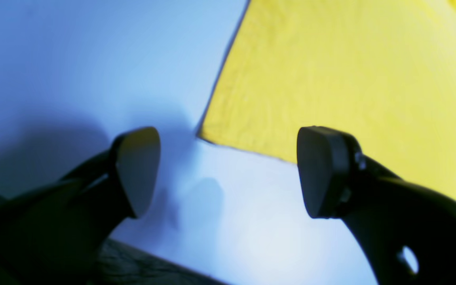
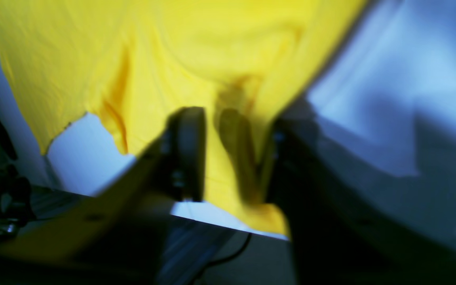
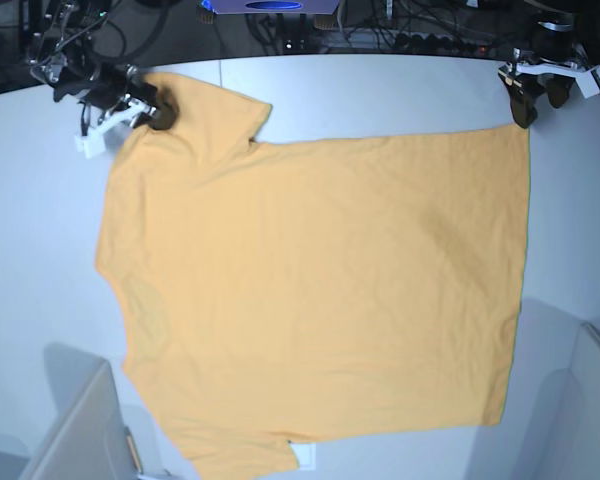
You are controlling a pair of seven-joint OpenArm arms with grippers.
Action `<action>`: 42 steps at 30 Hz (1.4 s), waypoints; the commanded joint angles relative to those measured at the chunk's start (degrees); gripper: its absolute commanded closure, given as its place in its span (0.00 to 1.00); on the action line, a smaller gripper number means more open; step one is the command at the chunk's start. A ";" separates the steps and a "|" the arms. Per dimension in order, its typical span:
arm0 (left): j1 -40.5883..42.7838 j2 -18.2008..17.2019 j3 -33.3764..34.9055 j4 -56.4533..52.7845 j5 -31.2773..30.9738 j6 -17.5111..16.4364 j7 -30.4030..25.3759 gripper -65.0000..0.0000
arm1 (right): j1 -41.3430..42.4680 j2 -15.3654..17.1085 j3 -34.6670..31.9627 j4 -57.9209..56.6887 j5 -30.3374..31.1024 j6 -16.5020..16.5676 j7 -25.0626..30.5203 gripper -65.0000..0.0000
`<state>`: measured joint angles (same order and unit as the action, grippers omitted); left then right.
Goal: Fold the T-shirt properly
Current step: 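Move both grippers down to the shoulder corners of the yellow T-shirt, then close both grippers on the shoulder corners and lift them slightly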
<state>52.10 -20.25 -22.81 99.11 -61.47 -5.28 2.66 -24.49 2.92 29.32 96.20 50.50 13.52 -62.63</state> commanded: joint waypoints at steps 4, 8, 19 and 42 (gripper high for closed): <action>-2.91 -0.89 -3.35 -4.65 -8.20 -0.48 8.20 0.21 | -0.52 0.38 0.17 -0.07 -0.87 -0.20 -0.71 1.00; -7.57 0.69 -7.13 -5.18 -5.12 -0.48 17.26 0.21 | -0.61 -0.68 0.61 -0.25 -0.87 -0.29 -0.71 1.00; -18.38 7.55 -15.13 -6.93 4.37 -0.48 34.93 0.27 | -0.78 -0.41 0.61 -0.07 -0.87 -0.46 -0.80 1.00; -23.92 9.92 -14.51 -9.92 4.64 -0.48 38.27 0.67 | -1.14 -0.50 0.61 -0.16 -0.96 -0.55 -0.71 1.00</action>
<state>27.64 -9.89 -37.32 88.95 -57.19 -6.11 39.70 -25.30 2.02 29.76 95.55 50.81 13.30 -62.85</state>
